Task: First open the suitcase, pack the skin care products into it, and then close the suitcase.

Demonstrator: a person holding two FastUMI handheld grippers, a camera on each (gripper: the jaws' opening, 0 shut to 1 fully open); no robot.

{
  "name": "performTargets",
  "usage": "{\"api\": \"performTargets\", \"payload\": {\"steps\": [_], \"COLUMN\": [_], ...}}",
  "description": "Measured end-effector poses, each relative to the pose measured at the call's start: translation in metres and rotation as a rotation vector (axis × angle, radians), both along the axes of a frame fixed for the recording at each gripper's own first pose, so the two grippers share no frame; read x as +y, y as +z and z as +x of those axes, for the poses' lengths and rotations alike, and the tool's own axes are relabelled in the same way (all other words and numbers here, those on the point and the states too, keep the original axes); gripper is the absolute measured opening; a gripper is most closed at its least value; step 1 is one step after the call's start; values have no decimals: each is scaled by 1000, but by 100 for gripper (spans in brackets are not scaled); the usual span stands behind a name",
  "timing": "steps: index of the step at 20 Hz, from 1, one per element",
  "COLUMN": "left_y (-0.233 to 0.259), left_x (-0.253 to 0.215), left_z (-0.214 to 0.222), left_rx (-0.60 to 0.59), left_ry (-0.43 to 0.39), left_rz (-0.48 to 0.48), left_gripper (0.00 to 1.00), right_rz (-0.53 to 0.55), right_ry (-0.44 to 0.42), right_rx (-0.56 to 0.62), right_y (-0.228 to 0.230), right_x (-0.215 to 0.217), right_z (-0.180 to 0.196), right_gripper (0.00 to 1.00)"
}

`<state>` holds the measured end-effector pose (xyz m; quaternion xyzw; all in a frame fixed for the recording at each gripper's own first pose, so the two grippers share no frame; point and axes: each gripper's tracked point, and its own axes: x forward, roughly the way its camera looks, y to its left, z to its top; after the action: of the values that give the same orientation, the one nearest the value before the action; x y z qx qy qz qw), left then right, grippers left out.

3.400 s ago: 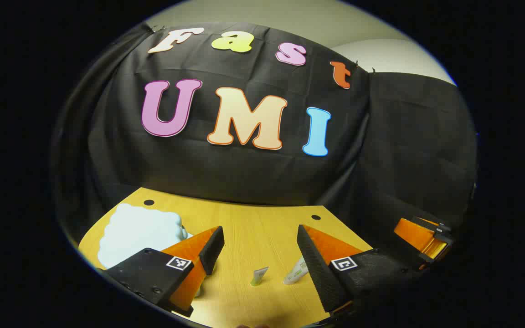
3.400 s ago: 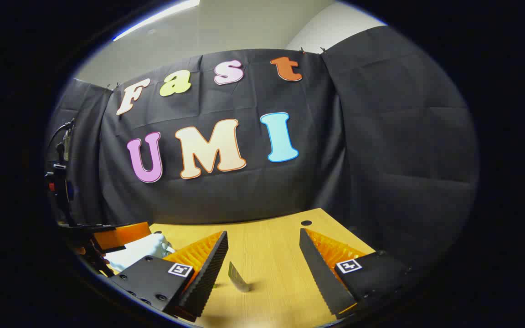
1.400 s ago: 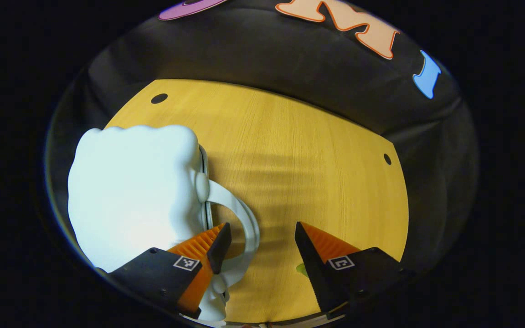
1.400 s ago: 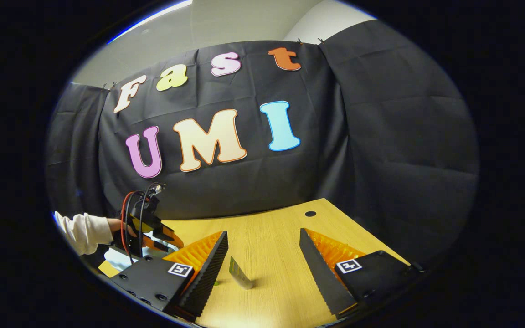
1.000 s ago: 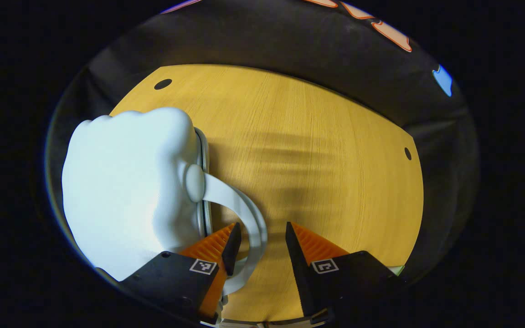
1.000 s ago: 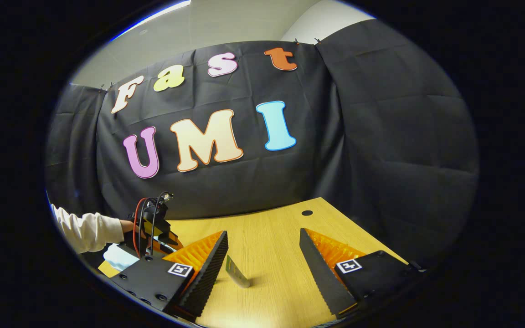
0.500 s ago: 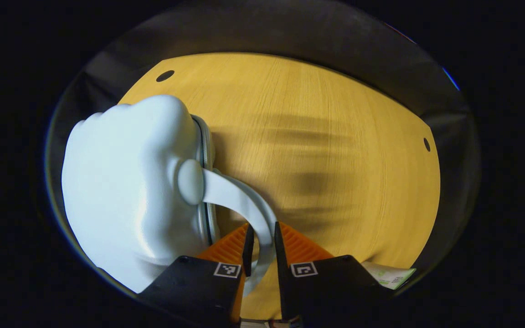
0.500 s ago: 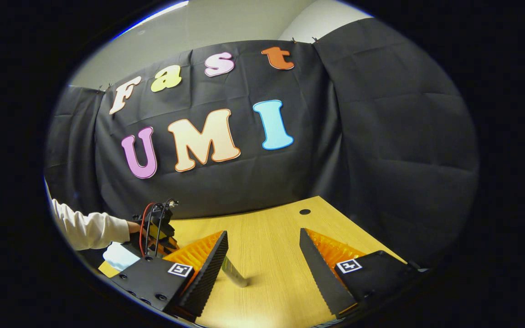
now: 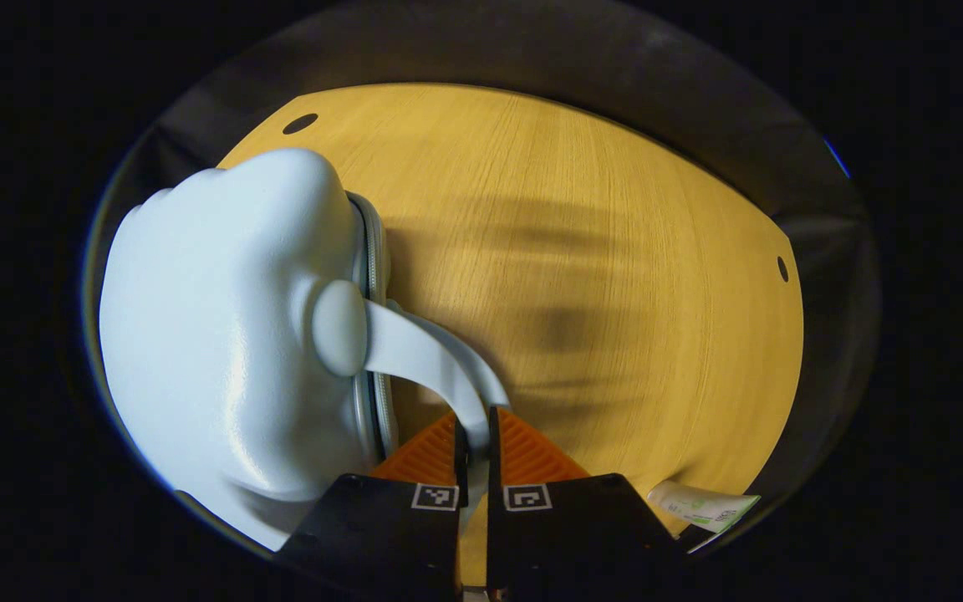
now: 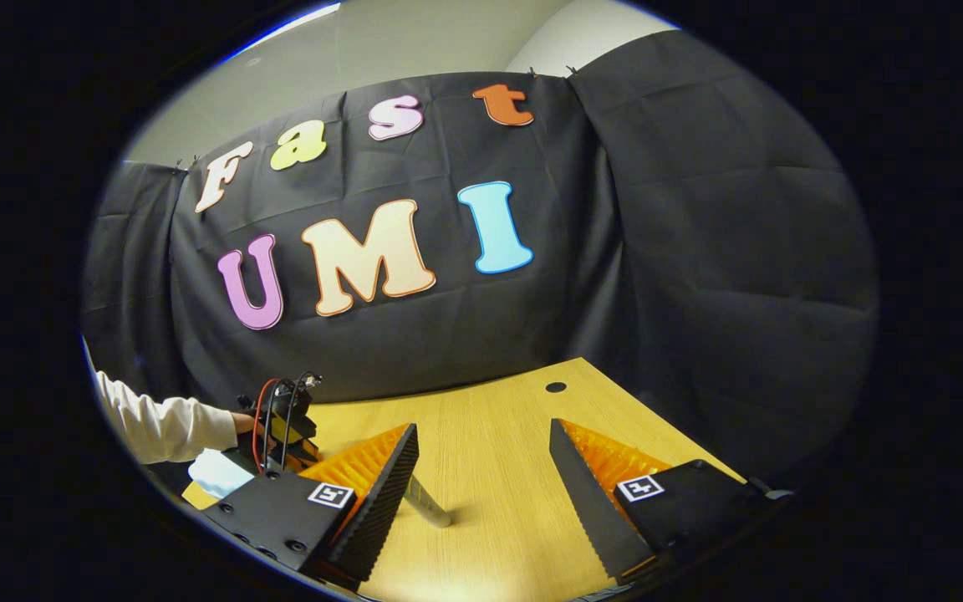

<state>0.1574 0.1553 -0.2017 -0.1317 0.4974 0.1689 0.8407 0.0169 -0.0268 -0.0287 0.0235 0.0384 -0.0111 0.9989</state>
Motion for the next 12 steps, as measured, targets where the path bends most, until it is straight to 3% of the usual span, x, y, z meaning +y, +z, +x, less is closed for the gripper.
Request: {"api": "performTargets", "payload": {"steps": [1,6,12], "left_y": [1,12,45], "left_x": [0,-3,-14], "left_z": [-1,3,0], "left_rx": [-7,-33,-120], "left_ry": [5,-10,-24], "left_rz": [-6,10,-88], "left_gripper": [5,2,0], "right_rz": [-4,0,2], "right_ry": [1,9,40], "right_rx": [1,0,1], "right_y": [-1,-1,-4], "right_x": [1,6,23], "right_z": [0,2,6], "right_gripper": [95,98,98]}}
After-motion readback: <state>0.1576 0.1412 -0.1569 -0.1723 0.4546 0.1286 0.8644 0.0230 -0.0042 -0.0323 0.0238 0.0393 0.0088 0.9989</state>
